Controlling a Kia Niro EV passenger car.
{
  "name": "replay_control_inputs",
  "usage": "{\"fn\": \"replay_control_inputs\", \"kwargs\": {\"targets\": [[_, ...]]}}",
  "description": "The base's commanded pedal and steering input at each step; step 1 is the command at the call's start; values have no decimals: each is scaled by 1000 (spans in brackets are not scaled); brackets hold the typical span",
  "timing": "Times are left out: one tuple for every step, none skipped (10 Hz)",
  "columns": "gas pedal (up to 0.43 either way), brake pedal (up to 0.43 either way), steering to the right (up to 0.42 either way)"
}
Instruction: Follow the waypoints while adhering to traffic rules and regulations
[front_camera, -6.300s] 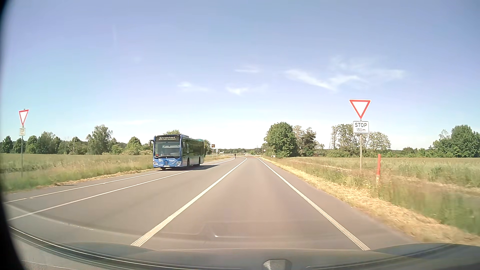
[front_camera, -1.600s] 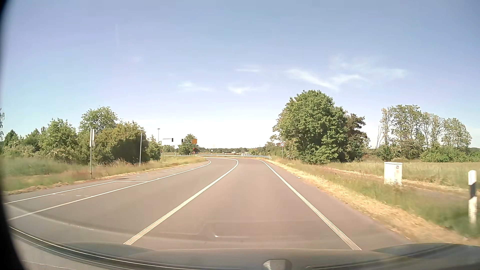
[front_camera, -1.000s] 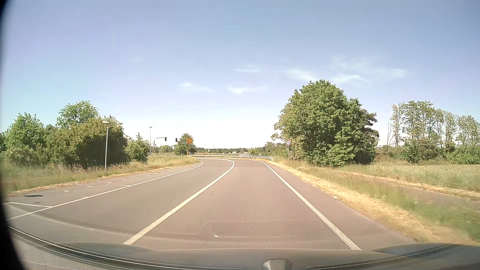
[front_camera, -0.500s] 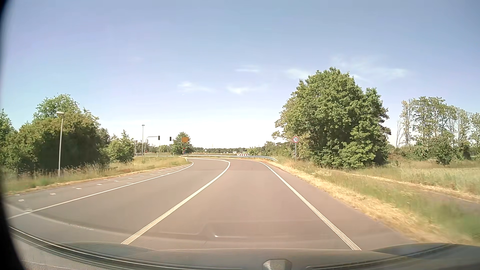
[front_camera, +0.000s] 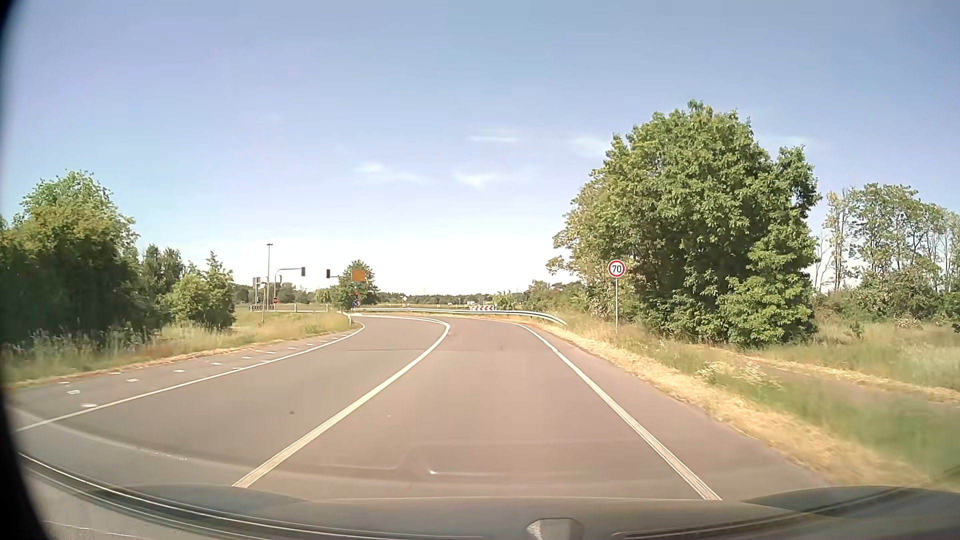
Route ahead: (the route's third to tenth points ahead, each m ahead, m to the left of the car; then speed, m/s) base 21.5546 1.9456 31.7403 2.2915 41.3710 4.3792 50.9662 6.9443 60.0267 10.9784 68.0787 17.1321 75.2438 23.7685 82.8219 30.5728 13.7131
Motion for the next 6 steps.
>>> {"fn": "replay_control_inputs", "kwargs": {"targets": [[0,30,1],[0,30,2],[0,30,1],[0,30,1],[0,30,1],[0,30,1]]}}
